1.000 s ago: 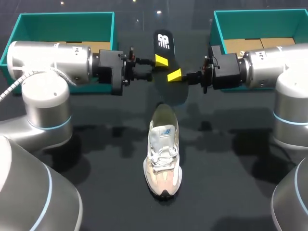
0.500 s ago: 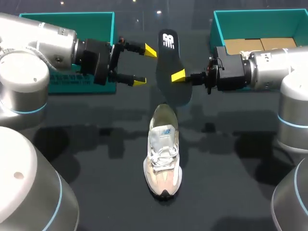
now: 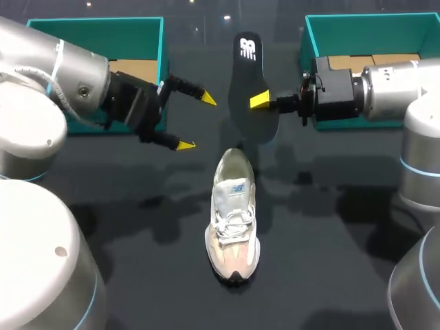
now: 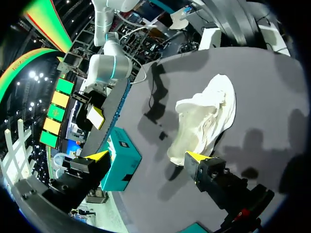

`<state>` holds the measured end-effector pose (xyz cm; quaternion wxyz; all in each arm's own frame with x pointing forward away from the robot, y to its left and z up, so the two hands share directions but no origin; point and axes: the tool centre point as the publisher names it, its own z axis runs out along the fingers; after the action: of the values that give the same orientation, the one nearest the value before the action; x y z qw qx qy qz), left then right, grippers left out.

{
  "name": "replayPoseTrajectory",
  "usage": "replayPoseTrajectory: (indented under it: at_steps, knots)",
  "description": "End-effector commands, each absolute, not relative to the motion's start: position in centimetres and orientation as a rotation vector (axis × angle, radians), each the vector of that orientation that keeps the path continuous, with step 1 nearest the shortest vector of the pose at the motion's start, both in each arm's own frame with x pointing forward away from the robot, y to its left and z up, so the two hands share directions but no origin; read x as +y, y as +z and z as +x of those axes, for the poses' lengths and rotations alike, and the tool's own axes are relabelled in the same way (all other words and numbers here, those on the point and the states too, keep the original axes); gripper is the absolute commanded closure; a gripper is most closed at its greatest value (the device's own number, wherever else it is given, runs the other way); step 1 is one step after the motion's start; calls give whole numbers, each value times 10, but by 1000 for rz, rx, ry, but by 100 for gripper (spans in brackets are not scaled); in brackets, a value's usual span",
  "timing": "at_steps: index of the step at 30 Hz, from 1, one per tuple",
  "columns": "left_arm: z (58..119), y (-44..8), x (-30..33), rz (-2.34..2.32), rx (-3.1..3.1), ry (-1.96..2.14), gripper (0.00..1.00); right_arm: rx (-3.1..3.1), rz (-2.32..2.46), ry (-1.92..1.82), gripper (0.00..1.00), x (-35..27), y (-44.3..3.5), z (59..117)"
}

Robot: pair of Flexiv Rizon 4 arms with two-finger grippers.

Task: Take the shoe out of the shoebox, open the shoe tongue, remove and reinsert the insole, then place the shoe into the shoebox

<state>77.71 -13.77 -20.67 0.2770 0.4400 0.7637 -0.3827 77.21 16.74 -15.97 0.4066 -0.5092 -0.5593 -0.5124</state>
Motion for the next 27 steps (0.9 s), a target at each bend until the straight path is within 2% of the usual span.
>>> replayPoseTrajectory:
  at_steps: [1, 9, 16, 20, 27]
  knots:
    - [764, -195, -124, 859, 2610, -483, 0, -1408, -1275, -1292, 100, 171, -165, 776]
    - [764, -195, -124, 859, 2610, -483, 0, -1408, -1275, -1292, 100, 171, -165, 776]
    - [781, -221, -114, 512, 2950, -669, 0, -1416, -1328, -1358, 100, 173, -177, 773]
    - [782, -236, -109, 291, 3110, -632, 0, -1413, -1335, -1428, 100, 174, -185, 773]
    - [782, -236, -109, 291, 3110, -632, 0, -1413, -1335, -1428, 100, 174, -185, 773]
